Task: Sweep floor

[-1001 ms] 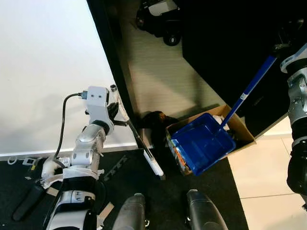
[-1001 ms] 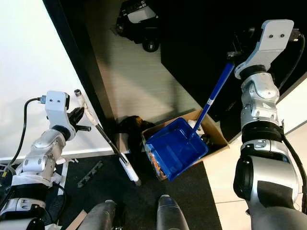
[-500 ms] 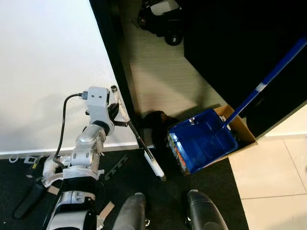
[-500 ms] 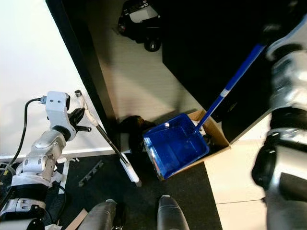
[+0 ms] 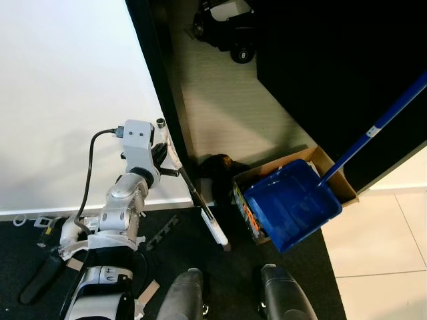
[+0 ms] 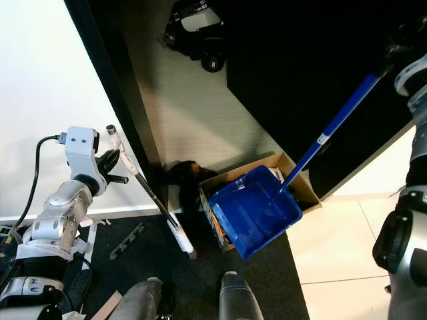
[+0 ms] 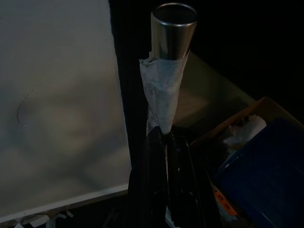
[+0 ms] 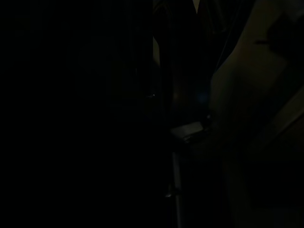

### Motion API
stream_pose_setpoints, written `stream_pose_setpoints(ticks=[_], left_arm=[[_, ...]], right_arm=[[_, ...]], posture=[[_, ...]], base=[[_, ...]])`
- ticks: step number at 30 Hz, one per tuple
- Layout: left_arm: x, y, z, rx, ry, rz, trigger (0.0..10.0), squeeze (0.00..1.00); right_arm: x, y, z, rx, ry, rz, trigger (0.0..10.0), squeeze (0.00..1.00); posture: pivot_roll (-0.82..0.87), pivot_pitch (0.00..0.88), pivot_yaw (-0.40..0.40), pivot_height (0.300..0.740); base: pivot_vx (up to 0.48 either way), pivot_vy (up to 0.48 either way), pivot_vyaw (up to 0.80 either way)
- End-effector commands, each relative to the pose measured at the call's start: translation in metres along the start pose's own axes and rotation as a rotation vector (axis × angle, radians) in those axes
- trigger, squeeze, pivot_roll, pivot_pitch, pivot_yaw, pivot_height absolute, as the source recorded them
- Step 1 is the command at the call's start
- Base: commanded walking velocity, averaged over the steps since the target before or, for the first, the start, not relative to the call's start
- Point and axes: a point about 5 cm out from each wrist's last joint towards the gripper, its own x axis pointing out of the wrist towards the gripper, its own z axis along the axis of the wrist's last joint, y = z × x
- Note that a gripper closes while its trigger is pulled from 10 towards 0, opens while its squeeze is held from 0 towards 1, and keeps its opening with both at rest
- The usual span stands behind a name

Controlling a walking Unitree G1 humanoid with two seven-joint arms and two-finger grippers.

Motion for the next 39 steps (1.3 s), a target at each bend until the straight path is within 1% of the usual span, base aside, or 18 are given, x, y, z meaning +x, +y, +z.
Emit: stream_pose_setpoints(ticks=[1, 3, 4, 7, 8, 18, 39], left_arm=[[0.001, 0.000, 0.004, 0.016, -0.017, -0.009, 10.0, 0.00], [0.001, -0.001, 0.004, 0.014, -0.019, -0.011, 10.0, 0.00], [0.001, -0.001, 0.004, 0.014, -0.019, -0.011, 10.0, 0.00], [0.001, -0.003, 0.005, 0.010, -0.023, -0.012, 10.0, 0.00], [0.001, -0.003, 0.005, 0.010, -0.023, -0.012, 10.0, 0.00], [0.000, -0.005, 0.004, 0.004, -0.022, -0.016, 10.0, 0.00], [-0.001, -0.005, 0.002, 0.004, -0.016, -0.013, 10.0, 0.00]], right_arm=[[0.000, 0.003, 0.007, 0.009, -0.037, 0.008, 10.0, 0.00], [0.001, 0.009, 0.001, 0.014, -0.023, 0.019, 10.0, 0.00], [0.001, 0.009, 0.001, 0.014, -0.023, 0.019, 10.0, 0.00], [0.004, 0.021, -0.008, 0.026, -0.005, 0.044, 10.0, 0.00], [0.004, 0.021, -0.008, 0.026, -0.005, 0.044, 10.0, 0.00], [0.006, 0.039, -0.021, 0.029, 0.029, 0.080, 10.0, 0.00], [0.004, 0.040, -0.019, 0.025, 0.035, 0.076, 10.0, 0.00]], posture=[[-0.01, 0.042, 0.027, 0.740], [0.00, 0.040, 0.024, 0.740], [0.00, 0.040, 0.024, 0.740], [0.00, 0.040, 0.022, 0.740], [0.00, 0.040, 0.022, 0.740], [0.00, 0.042, 0.021, 0.740], [0.00, 0.046, 0.019, 0.740]], base=[[0.000, 0.000, 0.00], [0.000, 0.000, 0.00], [0.000, 0.000, 0.00], [-0.299, 0.000, 0.00], [-0.307, 0.000, 0.00], [-0.309, 0.000, 0.00], [-0.302, 0.000, 0.00]])
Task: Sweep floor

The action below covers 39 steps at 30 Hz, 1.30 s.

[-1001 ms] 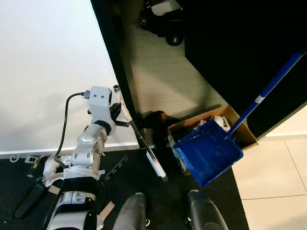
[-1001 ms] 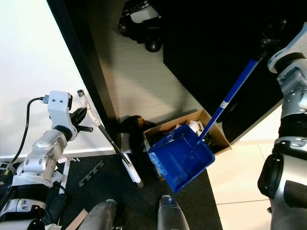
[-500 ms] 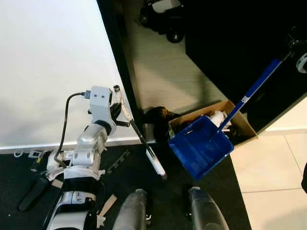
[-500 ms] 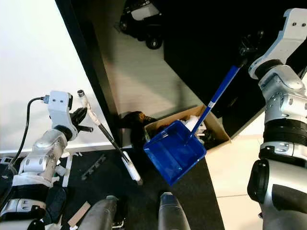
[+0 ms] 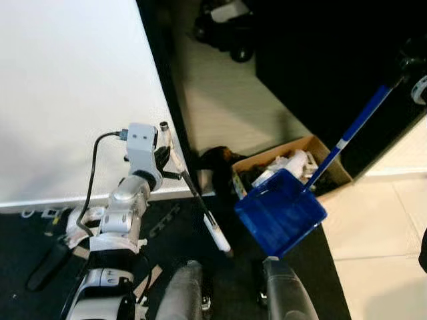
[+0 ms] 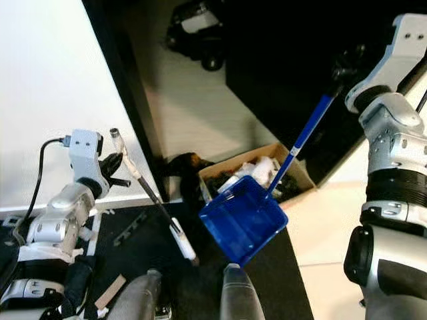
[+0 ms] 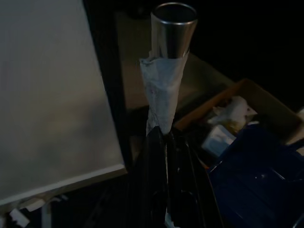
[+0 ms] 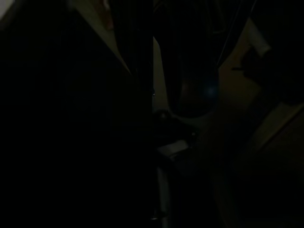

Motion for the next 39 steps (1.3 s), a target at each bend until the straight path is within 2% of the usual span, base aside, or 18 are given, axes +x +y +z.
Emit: stream_pose_setpoints(ticks=[1, 34, 39], left_arm=[[-0.0011, 0.0005, 0.0052, -0.001, -0.026, 0.001, 10.0, 0.00], [-0.0021, 0.0037, 0.0057, 0.010, -0.018, -0.001, 10.0, 0.00], [-0.0016, 0.0041, 0.0047, 0.016, -0.001, 0.000, 10.0, 0.00]], right_arm=[[0.0003, 0.0022, 0.0101, -0.012, -0.035, 0.007, 10.0, 0.00], [-0.0030, -0.0033, 0.0133, -0.015, -0.037, -0.020, 10.0, 0.00], [-0.0039, -0.0065, 0.0148, -0.018, -0.038, -0.029, 10.0, 0.00]], posture=[[0.00, 0.046, 0.019, 0.740], [0.00, 0.052, 0.027, 0.740], [0.00, 0.052, 0.028, 0.740]], base=[[-0.300, 0.000, 0.00], [-0.290, 0.000, 0.00], [0.000, 0.000, 0.00]])
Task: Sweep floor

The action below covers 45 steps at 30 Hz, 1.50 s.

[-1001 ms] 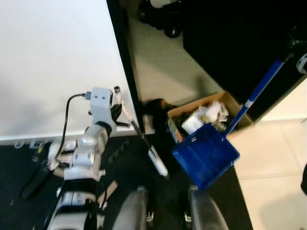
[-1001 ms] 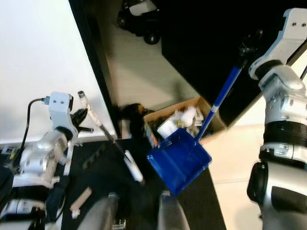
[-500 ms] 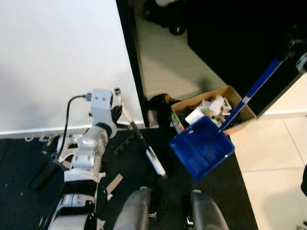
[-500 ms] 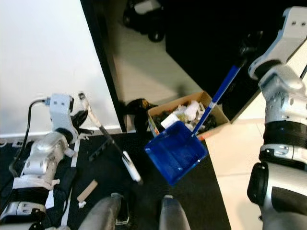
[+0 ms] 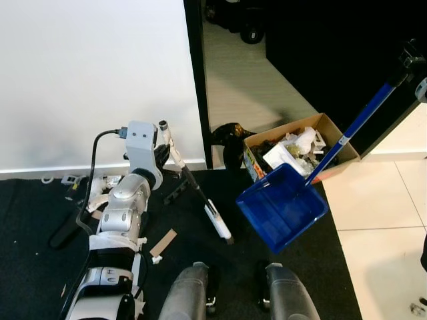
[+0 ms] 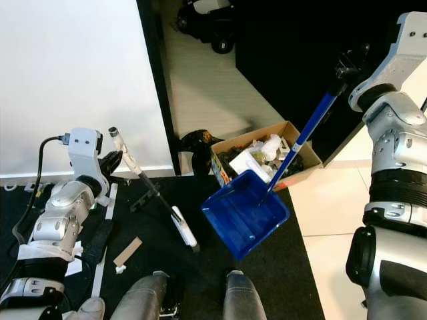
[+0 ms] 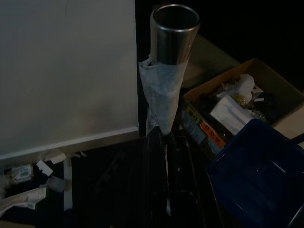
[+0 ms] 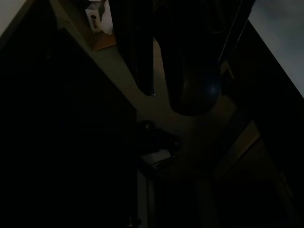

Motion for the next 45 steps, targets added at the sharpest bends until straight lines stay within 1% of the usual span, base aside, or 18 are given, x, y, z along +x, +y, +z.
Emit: stream_pose_setpoints(ticks=[1, 3, 6, 10, 16, 17, 18, 20, 23, 29, 30, 32, 36, 37, 39, 40, 44, 45], left_arm=[[-0.001, 0.003, 0.005, 0.018, -0.011, 0.000, 10.0, 0.00], [-0.001, 0.003, 0.004, 0.014, 0.001, 0.004, 10.0, 0.00], [0.000, 0.003, 0.002, 0.056, 0.025, -0.009, 10.0, 0.00], [0.000, 0.003, 0.002, 0.069, 0.035, -0.007, 10.0, 0.00], [0.001, 0.003, 0.002, 0.058, 0.033, -0.003, 10.0, 0.00], [0.001, 0.004, 0.002, 0.029, 0.028, 0.014, 10.0, 0.00], [0.001, 0.005, 0.002, 0.025, 0.028, 0.017, 10.0, 0.00], [0.001, 0.005, 0.002, 0.025, 0.028, 0.018, 10.0, 0.00], [0.000, 0.005, 0.001, 0.029, 0.030, 0.015, 10.0, 0.00], [-0.001, 0.008, 0.000, 0.045, 0.031, 0.023, 10.0, 0.00], [-0.001, 0.010, 0.001, 0.057, 0.027, 0.030, 10.0, 0.00], [-0.001, 0.011, 0.001, 0.065, 0.026, 0.032, 10.0, 0.00], [-0.001, 0.013, 0.003, 0.070, 0.022, 0.033, 10.0, 0.00], [-0.001, 0.013, 0.003, 0.070, 0.022, 0.033, 10.0, 0.00], [-0.001, 0.013, 0.003, 0.071, 0.021, 0.033, 10.0, 0.00], [-0.001, 0.013, 0.003, 0.071, 0.021, 0.033, 10.0, 0.00], [0.000, 0.014, -0.002, 0.081, 0.034, 0.039, 10.0, 0.00], [0.000, 0.014, -0.002, 0.081, 0.034, 0.039, 10.0, 0.00]], right_arm=[[-0.002, -0.004, 0.011, -0.008, -0.039, -0.015, 10.0, 0.00], [-0.002, -0.007, 0.012, -0.010, -0.040, -0.023, 10.0, 0.00], [-0.003, -0.009, 0.013, -0.011, -0.041, -0.030, 10.0, 0.00], [-0.004, -0.009, 0.013, -0.011, -0.040, -0.032, 10.0, 0.00], [-0.004, -0.009, 0.012, -0.011, -0.038, -0.033, 10.0, 0.00], [-0.005, -0.011, 0.011, -0.017, -0.018, -0.032, 10.0, 0.00], [-0.006, -0.013, 0.010, -0.024, -0.004, -0.032, 10.0, 0.00], [-0.006, -0.014, 0.010, -0.029, 0.006, -0.033, 10.0, 0.00], [-0.009, -0.021, 0.009, -0.036, 0.039, -0.040, 10.0, 0.00], [-0.014, -0.030, 0.007, -0.022, 0.048, -0.080, 10.0, 0.00], [-0.015, -0.031, -0.002, -0.014, 0.056, -0.103, 10.0, 0.00], [-0.016, -0.032, -0.007, -0.009, 0.060, -0.123, 10.0, 0.00], [-0.022, -0.035, -0.042, 0.028, 0.115, -0.208, 10.0, 0.00], [-0.022, -0.035, -0.042, 0.028, 0.115, -0.208, 10.0, 0.00], [-0.025, -0.035, -0.055, 0.043, 0.138, -0.235, 10.0, 0.00], [-0.025, -0.035, -0.055, 0.043, 0.138, -0.235, 10.0, 0.00], [-0.037, -0.035, -0.092, 0.055, 0.231, -0.309, 10.0, 0.00], [-0.037, -0.035, -0.092, 0.055, 0.231, -0.309, 10.0, 0.00]], posture=[[0.00, 0.052, 0.028, 0.740], [0.00, 0.053, 0.029, 0.740], [0.00, 0.052, 0.031, 0.740], [0.00, 0.052, 0.032, 0.740], [0.00, 0.052, 0.034, 0.740], [0.00, 0.054, 0.033, 0.740], [0.00, 0.054, 0.033, 0.740], [0.00, 0.054, 0.033, 0.740], [0.00, 0.058, 0.031, 0.740], [0.00, 0.064, 0.030, 0.740], [0.00, 0.065, 0.030, 0.740], [0.00, 0.066, 0.030, 0.740], [0.01, 0.065, 0.030, 0.740], [0.01, 0.065, 0.030, 0.740], [0.01, 0.064, 0.031, 0.740], [0.01, 0.064, 0.031, 0.740], [0.01, 0.057, 0.035, 0.740], [0.01, 0.057, 0.035, 0.740]], base=[[0.000, 0.000, 0.00], [0.000, 0.000, 0.00], [0.000, 0.000, 0.00], [0.000, -0.480, 0.00], [0.000, -0.480, 0.00], [0.000, 0.000, 0.00], [0.000, 0.000, 0.00], [0.000, 0.000, 0.00], [0.000, 0.000, 0.00], [0.000, 0.000, 0.00], [0.000, 0.000, 0.00], [0.000, 0.000, 0.00], [0.000, 0.000, 0.00], [0.000, 0.000, 0.00], [0.000, 0.000, 0.00], [0.000, 0.000, 0.00], [0.000, 0.000, 0.00], [0.000, 0.000, 0.00]])
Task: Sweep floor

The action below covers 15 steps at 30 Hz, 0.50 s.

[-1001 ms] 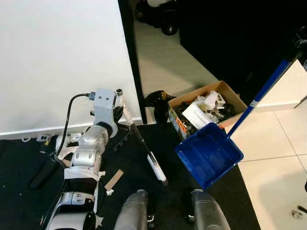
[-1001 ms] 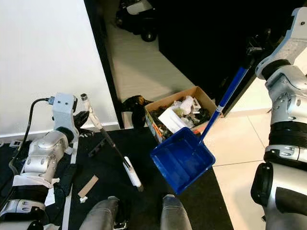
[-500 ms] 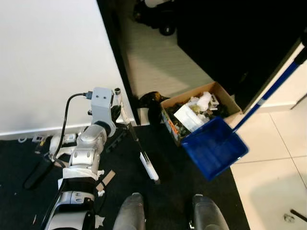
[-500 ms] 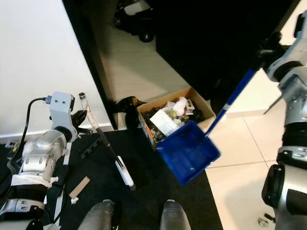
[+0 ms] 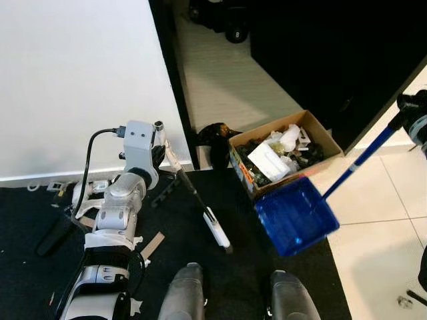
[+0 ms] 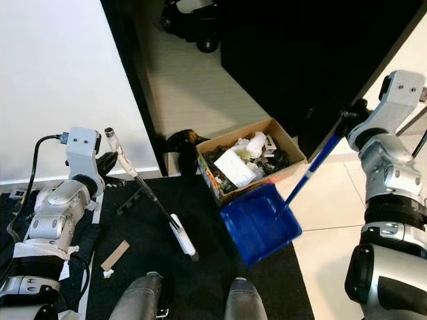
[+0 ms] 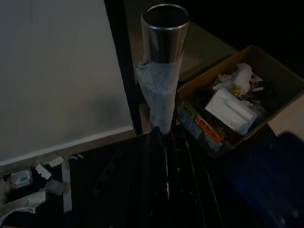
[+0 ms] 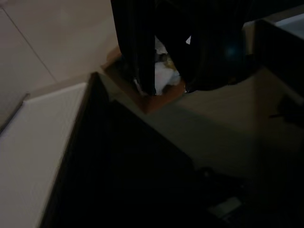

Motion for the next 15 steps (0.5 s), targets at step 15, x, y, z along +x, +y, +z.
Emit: stream_pose_setpoints(ticks=[15], left_arm=[[-0.002, -0.010, -0.018, 0.173, 0.019, -0.071, 10.0, 0.00]], right_arm=[[-0.018, -0.011, -0.071, 0.130, 0.052, -0.212, 10.0, 0.00]], posture=[[0.01, 0.039, 0.054, 0.740]], base=[[0.000, 0.000, 0.00]])
